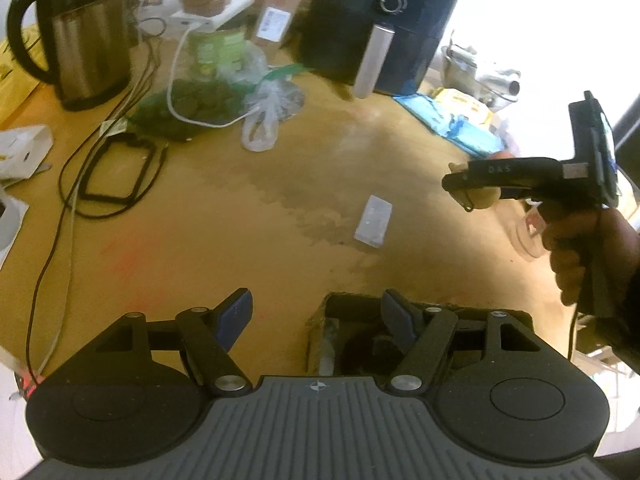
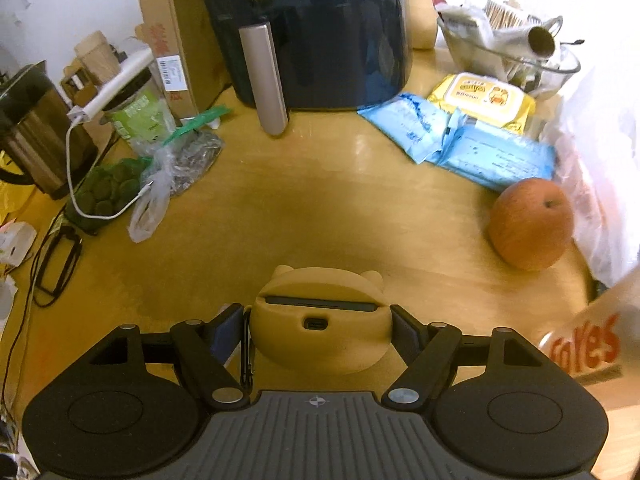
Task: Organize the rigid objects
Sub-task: 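Close the left tool on the clear plastic case while the right tool holds the tan case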
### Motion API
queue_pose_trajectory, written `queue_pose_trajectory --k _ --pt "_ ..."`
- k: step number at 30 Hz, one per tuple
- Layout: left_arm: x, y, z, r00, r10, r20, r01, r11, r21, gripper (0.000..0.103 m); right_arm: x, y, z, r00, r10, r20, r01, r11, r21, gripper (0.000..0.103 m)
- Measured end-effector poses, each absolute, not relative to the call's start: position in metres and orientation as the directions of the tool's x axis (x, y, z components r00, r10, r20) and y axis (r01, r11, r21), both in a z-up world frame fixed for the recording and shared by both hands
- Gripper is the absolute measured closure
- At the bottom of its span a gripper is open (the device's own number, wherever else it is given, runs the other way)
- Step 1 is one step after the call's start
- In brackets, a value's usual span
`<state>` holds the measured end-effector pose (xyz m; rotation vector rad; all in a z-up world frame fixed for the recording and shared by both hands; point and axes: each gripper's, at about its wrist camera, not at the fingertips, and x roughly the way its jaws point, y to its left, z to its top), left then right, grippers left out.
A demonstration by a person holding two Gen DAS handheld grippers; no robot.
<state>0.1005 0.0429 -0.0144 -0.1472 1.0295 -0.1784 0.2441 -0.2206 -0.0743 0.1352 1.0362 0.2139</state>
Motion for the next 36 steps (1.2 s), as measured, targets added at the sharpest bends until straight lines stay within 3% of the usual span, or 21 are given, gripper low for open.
queue_pose_trajectory --k 23,36 --pt "0.146 -0.003 -0.028 0.461 -0.260 -0.849 0.267 0.952 -0.147 0.032 0.160 -0.264 -0.042 0.562 0.242 -0.791 -0.067 0.966 0.248 0.025" --pt "0.176 -0.026 -0.051 0.443 -0.223 -0.868 0.320 0.944 -0.079 0.032 0.127 -0.269 -0.031 0.588 0.241 -0.772 -0.020 0.958 0.284 0.025"
